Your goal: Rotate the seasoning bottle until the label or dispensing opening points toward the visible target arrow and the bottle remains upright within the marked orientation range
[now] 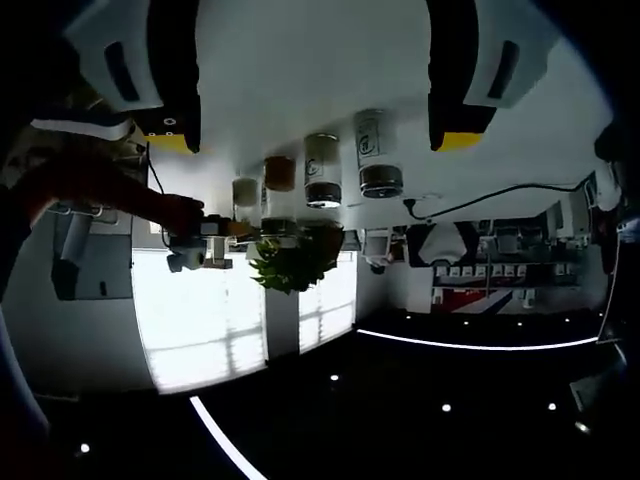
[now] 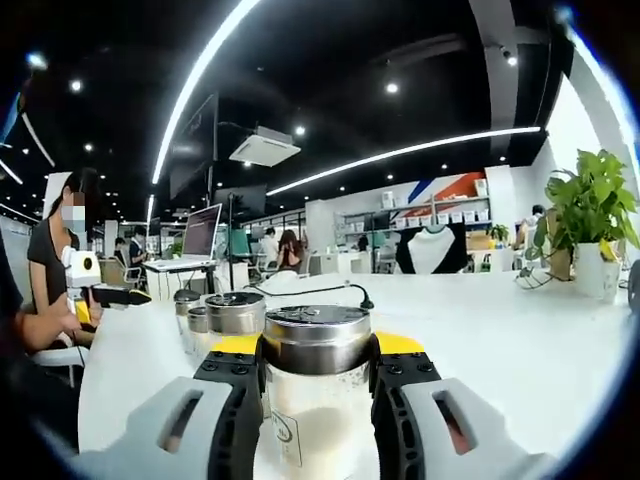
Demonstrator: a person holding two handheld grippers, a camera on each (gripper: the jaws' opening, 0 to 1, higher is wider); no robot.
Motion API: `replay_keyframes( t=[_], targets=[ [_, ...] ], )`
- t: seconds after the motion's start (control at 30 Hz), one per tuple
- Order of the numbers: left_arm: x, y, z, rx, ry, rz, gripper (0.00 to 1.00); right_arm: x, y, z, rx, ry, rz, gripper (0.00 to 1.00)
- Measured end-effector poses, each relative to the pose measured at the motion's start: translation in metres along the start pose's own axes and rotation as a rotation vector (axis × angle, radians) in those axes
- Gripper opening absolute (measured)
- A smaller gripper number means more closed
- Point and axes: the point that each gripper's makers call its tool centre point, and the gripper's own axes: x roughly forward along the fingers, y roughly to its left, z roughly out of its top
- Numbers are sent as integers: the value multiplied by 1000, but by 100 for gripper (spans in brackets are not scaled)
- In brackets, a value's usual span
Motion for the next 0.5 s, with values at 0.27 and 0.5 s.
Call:
replay_keyframes(
  t=[0.27, 0.5],
  targets=[
    [3, -4, -2, -6, 4, -11, 100, -3, -2, -3, 1, -10, 62, 39],
    [4, -5, -4, -4, 12, -13, 100, -11, -2, -4, -19, -8, 95, 39]
  ],
)
